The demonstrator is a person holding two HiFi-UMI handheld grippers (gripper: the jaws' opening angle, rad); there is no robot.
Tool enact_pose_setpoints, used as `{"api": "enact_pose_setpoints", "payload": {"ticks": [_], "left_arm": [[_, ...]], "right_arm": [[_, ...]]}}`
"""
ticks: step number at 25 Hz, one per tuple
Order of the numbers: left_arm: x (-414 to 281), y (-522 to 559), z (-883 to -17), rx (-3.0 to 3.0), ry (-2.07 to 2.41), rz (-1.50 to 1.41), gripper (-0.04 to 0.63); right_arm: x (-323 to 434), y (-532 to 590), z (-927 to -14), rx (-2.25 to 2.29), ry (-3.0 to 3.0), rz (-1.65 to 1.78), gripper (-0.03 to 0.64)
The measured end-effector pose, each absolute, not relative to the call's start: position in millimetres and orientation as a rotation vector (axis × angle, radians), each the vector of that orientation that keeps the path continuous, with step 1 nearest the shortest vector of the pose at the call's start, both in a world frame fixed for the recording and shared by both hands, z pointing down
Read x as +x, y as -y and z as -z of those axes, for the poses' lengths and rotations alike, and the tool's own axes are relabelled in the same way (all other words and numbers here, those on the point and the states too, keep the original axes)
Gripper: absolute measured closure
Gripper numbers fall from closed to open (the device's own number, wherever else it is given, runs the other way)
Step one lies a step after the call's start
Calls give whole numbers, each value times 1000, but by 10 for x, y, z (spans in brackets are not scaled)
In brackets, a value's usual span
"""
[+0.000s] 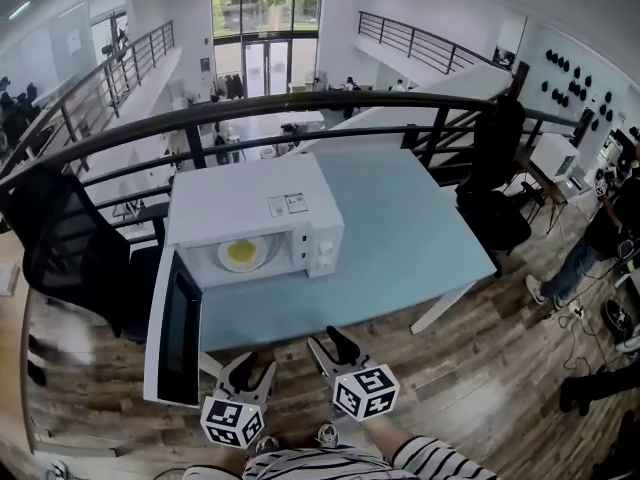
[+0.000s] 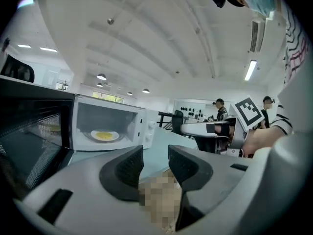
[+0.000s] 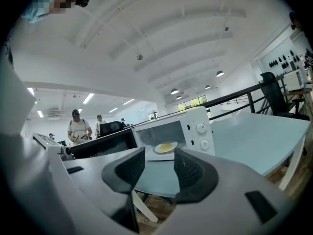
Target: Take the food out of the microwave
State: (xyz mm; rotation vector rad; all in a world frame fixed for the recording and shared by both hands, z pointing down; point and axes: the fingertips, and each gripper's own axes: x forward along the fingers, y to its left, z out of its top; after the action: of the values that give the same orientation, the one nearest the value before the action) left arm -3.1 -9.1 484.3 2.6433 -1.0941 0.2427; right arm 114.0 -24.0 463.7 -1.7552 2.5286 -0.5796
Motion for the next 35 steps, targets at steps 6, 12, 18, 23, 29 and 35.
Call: {"api": "enact_pose_setpoints", "payload": {"ticks": [6, 12, 18, 23, 29, 35], "left_arm": [[36, 216, -4946, 2553, 1272, -200, 438], [-39, 459, -5028, 2459, 1401, -165, 439], [-189, 833, -5167, 2392, 1463, -127, 439], [-318, 1207, -5343, 2341, 1474, -117, 439], [-395, 1603, -5479, 2290, 1481, -95, 439], [-496, 2003, -5525, 2260, 1501, -63, 439]], "right_arm": [[1332, 403, -4705, -1664, -2601, 589, 439], [1371, 632, -4825, -1618, -2617, 648, 439], [1282, 922, -4985, -1617, -2640, 674, 438], [1115, 1273, -5084, -1617, -2636, 691, 438], [949, 1707, -5175, -1626, -2610, 740, 439], [831, 2117, -5298, -1639, -2609, 771, 439]]}}
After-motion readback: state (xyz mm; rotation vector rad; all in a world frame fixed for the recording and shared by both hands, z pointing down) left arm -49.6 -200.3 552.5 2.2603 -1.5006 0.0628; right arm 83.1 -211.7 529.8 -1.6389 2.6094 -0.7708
